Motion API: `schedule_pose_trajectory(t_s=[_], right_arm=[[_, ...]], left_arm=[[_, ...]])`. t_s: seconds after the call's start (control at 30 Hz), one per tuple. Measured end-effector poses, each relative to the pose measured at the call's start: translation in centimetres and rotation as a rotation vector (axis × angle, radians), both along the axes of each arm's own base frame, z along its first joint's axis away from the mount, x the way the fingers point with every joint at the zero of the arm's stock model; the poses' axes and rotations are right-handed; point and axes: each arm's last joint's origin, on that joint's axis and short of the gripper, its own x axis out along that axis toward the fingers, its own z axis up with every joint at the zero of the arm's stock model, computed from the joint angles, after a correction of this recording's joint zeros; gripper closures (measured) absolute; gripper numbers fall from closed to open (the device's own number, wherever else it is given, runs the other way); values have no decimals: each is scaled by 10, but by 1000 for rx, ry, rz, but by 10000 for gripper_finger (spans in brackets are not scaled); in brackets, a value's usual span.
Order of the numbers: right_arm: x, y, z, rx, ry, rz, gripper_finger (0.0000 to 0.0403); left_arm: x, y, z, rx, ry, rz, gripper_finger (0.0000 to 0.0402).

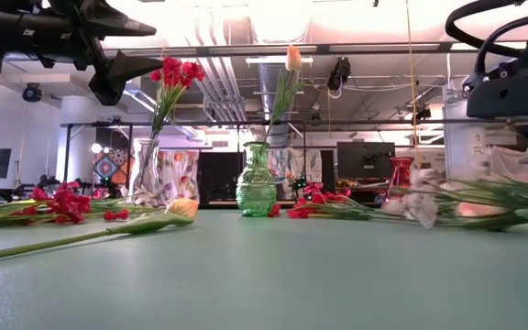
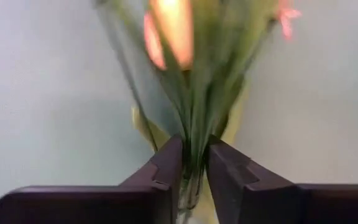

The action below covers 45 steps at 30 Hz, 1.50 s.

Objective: Sort flowers into vase by color
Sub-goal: Put the bottom white flowers into the red vase

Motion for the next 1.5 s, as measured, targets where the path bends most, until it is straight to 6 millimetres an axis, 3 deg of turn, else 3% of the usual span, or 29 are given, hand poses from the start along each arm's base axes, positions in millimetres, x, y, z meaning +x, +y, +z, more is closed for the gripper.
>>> schedule_pose_trajectory(t_s=[0.27, 0.7, 1.1, 1.5], right_arm=[[-2, -2, 15, 19, -27, 20, 381], [-12, -14, 54, -40, -243, 69, 385], [-34, -48, 117, -590, -691, 142, 385], [-47, -68, 143, -1153, -786, 79, 385]], left_arm=[[0, 0, 0, 0, 0, 0, 171], [0, 0, 0, 0, 1, 1, 171], [0, 0, 1, -1, -15, 2, 171], [0, 1, 2, -2, -22, 31, 171]])
